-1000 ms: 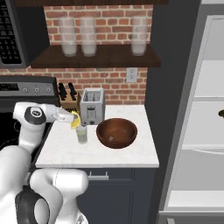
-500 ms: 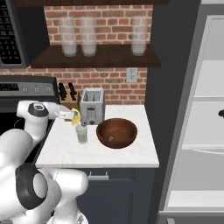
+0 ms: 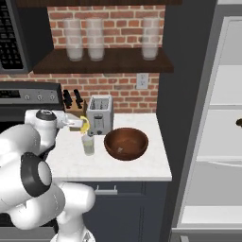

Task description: Grab a lemon wedge from the fridge and one ice cube from the ice bowl, and put them in the glass of lemonade.

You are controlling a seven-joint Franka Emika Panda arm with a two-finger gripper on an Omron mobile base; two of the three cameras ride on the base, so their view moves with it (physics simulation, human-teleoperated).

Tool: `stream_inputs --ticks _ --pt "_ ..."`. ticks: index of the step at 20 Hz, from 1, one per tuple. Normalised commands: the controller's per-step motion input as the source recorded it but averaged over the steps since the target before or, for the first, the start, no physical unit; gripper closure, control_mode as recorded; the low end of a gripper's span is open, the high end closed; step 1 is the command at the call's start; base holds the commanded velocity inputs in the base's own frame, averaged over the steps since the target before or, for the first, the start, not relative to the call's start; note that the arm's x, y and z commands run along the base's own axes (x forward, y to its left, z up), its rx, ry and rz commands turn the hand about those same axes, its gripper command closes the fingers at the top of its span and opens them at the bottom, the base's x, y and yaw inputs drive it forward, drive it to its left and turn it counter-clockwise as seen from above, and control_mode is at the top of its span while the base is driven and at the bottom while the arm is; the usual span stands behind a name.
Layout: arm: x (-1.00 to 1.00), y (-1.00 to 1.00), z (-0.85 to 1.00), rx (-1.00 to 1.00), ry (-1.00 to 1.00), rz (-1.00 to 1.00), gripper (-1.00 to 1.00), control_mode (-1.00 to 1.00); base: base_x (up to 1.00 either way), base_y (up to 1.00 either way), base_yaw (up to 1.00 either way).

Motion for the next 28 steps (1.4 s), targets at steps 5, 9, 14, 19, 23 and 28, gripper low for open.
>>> stream_inputs --ticks 5,9,14,19,23,28 --pt "0.29 0.00 -0.45 -0.11 -0.05 0.00 1.00 -1.00 0.00 0.00 0.00" --pt "0.18 0.06 -0.25 -0.07 -0.01 0.00 1.00 -1.00 0.00 0.00 0.00" --pt "0.07 0.15 -0.02 -0.01 0.04 0.00 1.00 -1.00 0.00 0.00 0.00" --pt "0.04 0.11 0.00 0.00 0.06 0.00 1.00 -1.00 0.00 0.00 0.00" --pt "0.19 0.00 0.00 0.00 0.00 0.00 1.00 -1.00 0.00 0.00 0.00" --pt "0.25 0.00 -0.04 0.00 0.00 0.00 1.00 -1.00 0.00 0.00 0.00"
